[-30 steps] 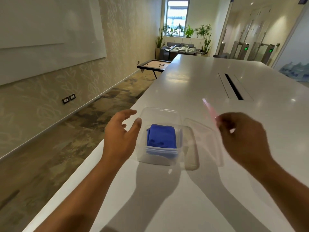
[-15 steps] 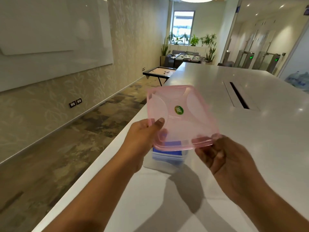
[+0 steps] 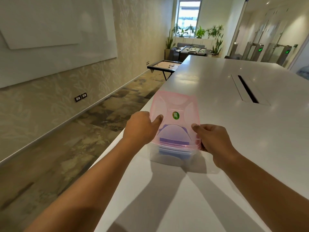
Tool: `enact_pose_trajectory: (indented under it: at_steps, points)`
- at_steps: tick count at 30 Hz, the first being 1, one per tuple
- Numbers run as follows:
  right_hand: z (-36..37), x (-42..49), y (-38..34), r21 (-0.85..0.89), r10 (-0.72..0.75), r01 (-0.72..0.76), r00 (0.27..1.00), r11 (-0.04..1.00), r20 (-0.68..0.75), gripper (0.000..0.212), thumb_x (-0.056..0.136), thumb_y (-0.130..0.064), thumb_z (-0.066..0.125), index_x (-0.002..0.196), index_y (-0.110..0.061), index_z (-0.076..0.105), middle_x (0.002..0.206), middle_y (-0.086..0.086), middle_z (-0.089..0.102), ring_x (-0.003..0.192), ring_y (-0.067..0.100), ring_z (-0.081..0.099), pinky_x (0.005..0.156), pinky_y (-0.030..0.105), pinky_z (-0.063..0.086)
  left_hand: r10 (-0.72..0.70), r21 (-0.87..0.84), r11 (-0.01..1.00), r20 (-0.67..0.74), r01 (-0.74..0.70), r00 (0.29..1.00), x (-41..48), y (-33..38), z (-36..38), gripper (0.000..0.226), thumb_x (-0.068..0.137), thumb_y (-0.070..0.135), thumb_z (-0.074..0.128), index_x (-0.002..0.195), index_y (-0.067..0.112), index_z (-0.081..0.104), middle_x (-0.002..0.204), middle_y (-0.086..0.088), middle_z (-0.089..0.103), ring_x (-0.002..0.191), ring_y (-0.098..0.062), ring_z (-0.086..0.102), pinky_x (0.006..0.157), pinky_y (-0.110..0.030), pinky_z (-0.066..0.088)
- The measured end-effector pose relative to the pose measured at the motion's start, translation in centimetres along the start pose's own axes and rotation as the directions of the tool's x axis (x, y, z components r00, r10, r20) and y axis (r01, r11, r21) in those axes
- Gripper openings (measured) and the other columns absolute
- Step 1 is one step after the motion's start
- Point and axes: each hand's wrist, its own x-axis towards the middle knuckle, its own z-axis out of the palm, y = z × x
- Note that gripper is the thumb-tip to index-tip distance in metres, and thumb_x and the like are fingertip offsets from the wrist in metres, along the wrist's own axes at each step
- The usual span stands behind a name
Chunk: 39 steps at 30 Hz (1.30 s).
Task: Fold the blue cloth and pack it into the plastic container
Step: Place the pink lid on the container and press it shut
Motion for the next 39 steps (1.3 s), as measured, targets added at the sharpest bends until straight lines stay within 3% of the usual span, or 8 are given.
enact_pose_trajectory:
  at_steps: [5, 15, 18, 22, 26, 32, 36, 39]
  points:
    - [0.5, 0.6, 0.2, -0.121, -0.075, 0.07, 0.997, 0.99, -0.036, 0.019, 0.087, -0.037, 0.067, 0.07, -0.031, 0.062, 0.077, -0.007, 0.067, 0.074, 0.023, 0.068, 0.071, 0.036, 0.059, -0.046, 0.114, 0.993, 0.048, 0.041, 0.998, 0.8, -0.7, 1.3, 0.052, 0.091, 0.058, 0.045, 0.069, 0.012, 0.057, 0.058, 0.0, 0.052, 0.05, -0.014, 0.05, 0.044, -0.022, 0.028]
    - [1.0, 1.4, 0.9, -0.144, -0.109, 0.092, 0.987, 0.985, -0.121, 0.015, 0.086, -0.036, 0.069, 0.077, -0.026, 0.063, 0.08, -0.003, 0.067, 0.073, 0.02, 0.067, 0.07, 0.031, 0.057, -0.076, 0.106, 0.992, 0.073, 0.068, 0.994, 1.5, -0.9, 2.1, 0.05, 0.089, 0.059, 0.048, 0.064, 0.016, 0.052, 0.057, 0.002, 0.051, 0.048, -0.014, 0.051, 0.044, -0.021, 0.03]
    - [1.2, 1.4, 1.4, -0.13, -0.104, 0.089, 0.988, 0.988, -0.112, 0.013, 0.087, -0.035, 0.069, 0.091, -0.025, 0.063, 0.091, -0.001, 0.068, 0.076, 0.019, 0.067, 0.076, 0.035, 0.059, -0.07, 0.11, 0.992, 0.079, 0.061, 0.994, 1.5, -1.1, 2.3, 0.048, 0.089, 0.06, 0.047, 0.075, 0.015, 0.054, 0.061, 0.003, 0.054, 0.052, -0.014, 0.053, 0.045, -0.02, 0.032]
    - [1.2, 1.2, 2.1, -0.089, -0.054, 0.046, 0.994, 0.995, -0.09, 0.025, 0.088, -0.036, 0.067, 0.108, -0.02, 0.067, 0.103, 0.0, 0.069, 0.084, 0.021, 0.068, 0.078, 0.036, 0.059, -0.061, 0.089, 0.995, 0.09, 0.053, 0.994, 1.3, -1.4, 2.3, 0.045, 0.09, 0.058, 0.048, 0.084, 0.014, 0.058, 0.064, 0.005, 0.053, 0.054, -0.014, 0.053, 0.046, -0.021, 0.032]
    - [0.9, 0.8, 2.8, -0.005, -0.006, 0.006, 1.0, 1.0, -0.017, 0.017, 0.089, -0.036, 0.066, 0.101, -0.025, 0.063, 0.102, -0.001, 0.07, 0.084, 0.02, 0.068, 0.07, 0.033, 0.059, -0.067, 0.059, 0.996, 0.11, 0.06, 0.992, 1.3, -1.5, 2.2, 0.046, 0.094, 0.051, 0.045, 0.098, 0.008, 0.061, 0.082, -0.003, 0.058, 0.058, -0.012, 0.048, 0.049, -0.022, 0.033]
    - [0.6, 0.5, 3.0, 0.069, 0.043, -0.05, 0.994, 0.996, 0.1, 0.015, 0.09, -0.036, 0.064, 0.101, -0.025, 0.063, 0.102, -0.002, 0.07, 0.086, 0.021, 0.067, 0.065, 0.028, 0.054, -0.232, -0.159, 0.94, 0.349, 0.301, 0.908, 0.7, -1.6, 2.0, 0.051, 0.097, 0.053, 0.035, 0.117, 0.008, 0.049, 0.098, -0.007, 0.052, 0.067, -0.018, 0.049, 0.049, -0.026, 0.04]
    - [0.0, 0.5, 2.9, 0.123, 0.085, -0.105, 0.983, 0.987, 0.16, 0.018, 0.09, -0.026, 0.065, 0.107, -0.021, 0.065, 0.104, 0.001, 0.072, 0.092, 0.024, 0.069, 0.074, 0.035, 0.059, -0.153, -0.27, 0.907, 0.5, 0.322, 0.852, 0.6, -2.2, 1.1, 0.042, 0.096, 0.053, 0.035, 0.103, 0.014, 0.048, 0.089, -0.004, 0.057, 0.07, -0.02, 0.056, 0.057, -0.027, 0.047]
    - [-0.8, 0.6, 3.1, 0.177, 0.106, -0.15, 0.966, 0.973, 0.234, 0.022, 0.091, -0.023, 0.065, 0.113, -0.02, 0.067, 0.103, 0.003, 0.074, 0.093, 0.024, 0.071, 0.067, 0.032, 0.059, -0.084, -0.384, 0.85, 0.579, 0.362, 0.811, 0.4, -3.0, 0.5, 0.039, 0.096, 0.051, 0.039, 0.091, 0.014, 0.051, 0.082, -0.006, 0.062, 0.066, -0.02, 0.055, 0.06, -0.03, 0.049]
